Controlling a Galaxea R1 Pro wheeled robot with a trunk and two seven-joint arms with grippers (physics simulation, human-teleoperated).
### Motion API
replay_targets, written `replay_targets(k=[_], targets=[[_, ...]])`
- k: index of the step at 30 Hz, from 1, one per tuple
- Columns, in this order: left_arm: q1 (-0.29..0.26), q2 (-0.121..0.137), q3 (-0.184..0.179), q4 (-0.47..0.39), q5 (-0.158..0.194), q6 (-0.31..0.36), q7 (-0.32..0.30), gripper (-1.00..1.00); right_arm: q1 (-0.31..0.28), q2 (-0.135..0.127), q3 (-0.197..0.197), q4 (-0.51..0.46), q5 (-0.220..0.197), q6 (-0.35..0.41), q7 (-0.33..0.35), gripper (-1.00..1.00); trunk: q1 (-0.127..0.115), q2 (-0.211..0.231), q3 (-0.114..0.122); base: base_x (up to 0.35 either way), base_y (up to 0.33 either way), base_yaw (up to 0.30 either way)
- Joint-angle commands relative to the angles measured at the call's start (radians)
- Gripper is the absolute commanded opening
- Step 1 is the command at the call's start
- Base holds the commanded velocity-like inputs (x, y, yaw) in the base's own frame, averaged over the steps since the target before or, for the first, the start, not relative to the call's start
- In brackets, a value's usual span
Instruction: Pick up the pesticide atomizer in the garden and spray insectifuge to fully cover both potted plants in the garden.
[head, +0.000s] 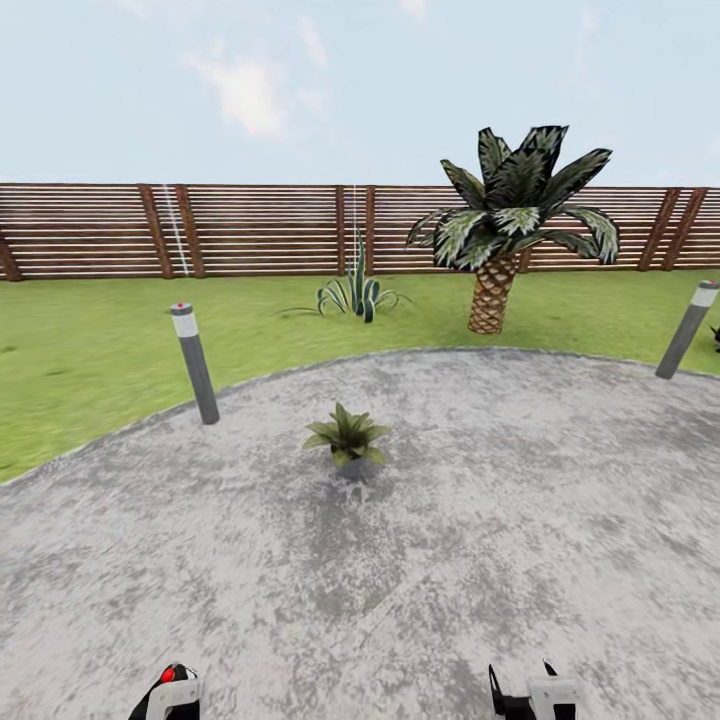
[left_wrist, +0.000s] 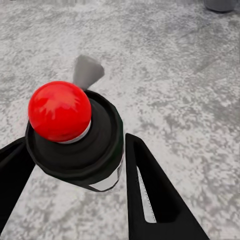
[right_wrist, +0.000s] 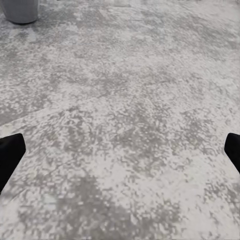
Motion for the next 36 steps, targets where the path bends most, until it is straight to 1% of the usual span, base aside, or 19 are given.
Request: replay_targets(k=[1,12,28,36], targets=[[-0.001,0.0,0.0,0.001,0.005,-0.003,-0.002,-1.0,-0.001,0.0,0.001,0.001,0.01,-0.001,-0.009,1.0,0.0,0.0,-0.001,0.339,0.0,0.0],[0.0,0.0,0.001,0.001,0.005,-0.002,-0.002,-1.0,-0.001,0.0,0.001,0.001,0.01,-0.001,-0.009,1.0,0.0,0.0,-0.001,0.339,0.003,0.0],[0.0,-0.001,-0.001,0.001,0.005,-0.001,-0.002,-1.0,-0.001,0.0,0.001,0.001,0.01,-0.001,-0.009,1.0,0.0,0.0,-0.001,0.297,0.174,0.0],[-0.001,-0.002,-0.001,0.001,0.005,-0.001,-0.002,-1.0,-0.001,0.001,0.001,0.001,0.01,-0.001,-0.01,1.0,0.0,0.0,-0.001,0.29,0.036,0.0]])
